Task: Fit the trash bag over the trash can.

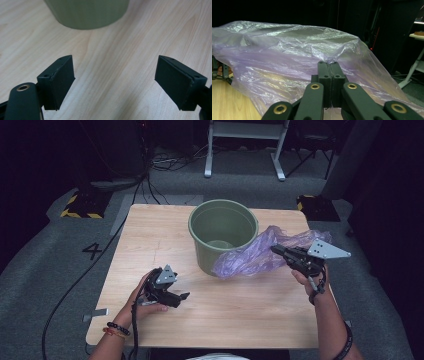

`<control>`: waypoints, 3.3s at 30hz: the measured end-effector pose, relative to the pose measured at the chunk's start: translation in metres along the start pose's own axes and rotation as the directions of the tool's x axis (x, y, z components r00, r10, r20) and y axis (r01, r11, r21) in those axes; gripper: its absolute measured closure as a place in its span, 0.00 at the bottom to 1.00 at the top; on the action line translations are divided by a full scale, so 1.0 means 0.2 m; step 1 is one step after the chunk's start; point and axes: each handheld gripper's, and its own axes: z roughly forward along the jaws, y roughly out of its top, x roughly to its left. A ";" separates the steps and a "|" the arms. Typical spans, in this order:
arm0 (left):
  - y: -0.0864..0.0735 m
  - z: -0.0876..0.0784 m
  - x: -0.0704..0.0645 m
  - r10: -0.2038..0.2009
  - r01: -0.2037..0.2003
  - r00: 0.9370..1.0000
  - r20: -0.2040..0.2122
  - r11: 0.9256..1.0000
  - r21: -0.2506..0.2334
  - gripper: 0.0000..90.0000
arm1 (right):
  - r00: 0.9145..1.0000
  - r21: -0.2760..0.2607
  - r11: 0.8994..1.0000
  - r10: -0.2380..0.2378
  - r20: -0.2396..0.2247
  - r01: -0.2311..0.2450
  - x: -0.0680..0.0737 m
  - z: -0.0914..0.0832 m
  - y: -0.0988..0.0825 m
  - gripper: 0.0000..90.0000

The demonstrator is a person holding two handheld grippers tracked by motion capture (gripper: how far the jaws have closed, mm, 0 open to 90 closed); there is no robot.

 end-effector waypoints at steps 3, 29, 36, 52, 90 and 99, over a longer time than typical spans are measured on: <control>0.01 -0.02 0.01 0.006 -0.006 1.000 -0.008 1.000 -0.003 0.17 | 1.000 -0.019 1.000 -0.005 0.013 0.005 -0.01 -0.03 0.03 1.00; 0.21 -0.18 0.06 0.047 -0.052 0.998 -0.045 0.990 -0.130 0.17 | 0.985 0.000 1.000 0.001 0.171 -0.001 -0.15 0.06 0.17 1.00; 0.28 -0.25 0.07 0.054 -0.067 0.996 -0.077 0.981 -0.182 0.18 | 0.978 0.060 0.998 -0.033 0.206 0.022 -0.14 0.13 0.18 1.00; 0.50 -0.26 0.08 0.101 -0.121 0.990 -0.103 0.968 -0.220 0.18 | 0.980 0.105 0.994 -0.061 0.191 0.041 -0.11 0.24 0.20 1.00; 0.92 -0.01 0.12 0.154 -0.178 0.977 -0.147 0.970 -0.164 0.37 | 0.973 0.203 0.974 -0.141 0.181 0.104 -0.02 0.39 0.25 0.97; 0.99 0.03 0.08 0.160 -0.175 0.983 -0.092 0.966 -0.188 0.27 | 0.972 0.212 0.965 -0.186 0.143 0.153 0.04 0.42 0.28 0.98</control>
